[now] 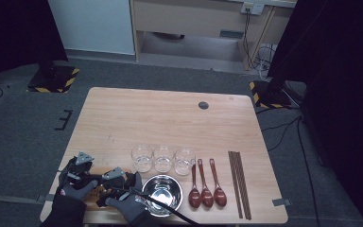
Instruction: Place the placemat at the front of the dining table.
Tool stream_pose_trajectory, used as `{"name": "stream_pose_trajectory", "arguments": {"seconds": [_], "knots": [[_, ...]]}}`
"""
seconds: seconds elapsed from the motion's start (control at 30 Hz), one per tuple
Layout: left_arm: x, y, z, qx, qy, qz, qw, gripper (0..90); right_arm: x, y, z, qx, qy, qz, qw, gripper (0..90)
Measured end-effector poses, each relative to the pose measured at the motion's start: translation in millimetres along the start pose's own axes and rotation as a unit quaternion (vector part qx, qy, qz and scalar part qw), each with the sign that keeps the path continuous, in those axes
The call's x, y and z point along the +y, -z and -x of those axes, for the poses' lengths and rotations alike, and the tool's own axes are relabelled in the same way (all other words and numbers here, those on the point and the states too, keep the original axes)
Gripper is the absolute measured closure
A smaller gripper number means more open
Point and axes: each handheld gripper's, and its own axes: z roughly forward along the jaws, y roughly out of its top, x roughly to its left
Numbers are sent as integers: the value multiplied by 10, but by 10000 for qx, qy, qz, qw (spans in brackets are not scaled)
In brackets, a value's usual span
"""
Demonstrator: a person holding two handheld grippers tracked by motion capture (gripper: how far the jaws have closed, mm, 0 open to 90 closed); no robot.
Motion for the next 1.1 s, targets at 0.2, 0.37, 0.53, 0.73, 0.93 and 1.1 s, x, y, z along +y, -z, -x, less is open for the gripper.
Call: {"name": "stream_pose_trajectory", "arguments": {"seconds": [0.2, 0.37, 0.53, 0.73, 0.93, 1.1], "knots": [[10, -5, -15, -41, -8, -7, 10000, 45, 9, -9, 3, -56, -61, 24, 10000, 6], [16, -5, -37, -105, -37, -23, 9999, 52, 4, -7, 32, -148, -135, 42, 9998, 7], [24, -5, -54, -120, -58, -39, 9999, 57, -2, -4, 46, -202, -192, 64, 9996, 9], [44, -18, -74, -85, -16, -46, 10000, 60, -9, -15, 45, -246, -174, 46, 9995, 18], [66, -43, -72, -50, 29, -33, 10000, 57, 2, -41, 51, -291, -241, 94, 9992, 14], [70, -53, -67, -21, 54, -9, 10000, 54, -5, -46, 46, -366, -191, 170, 9990, 11]]}}
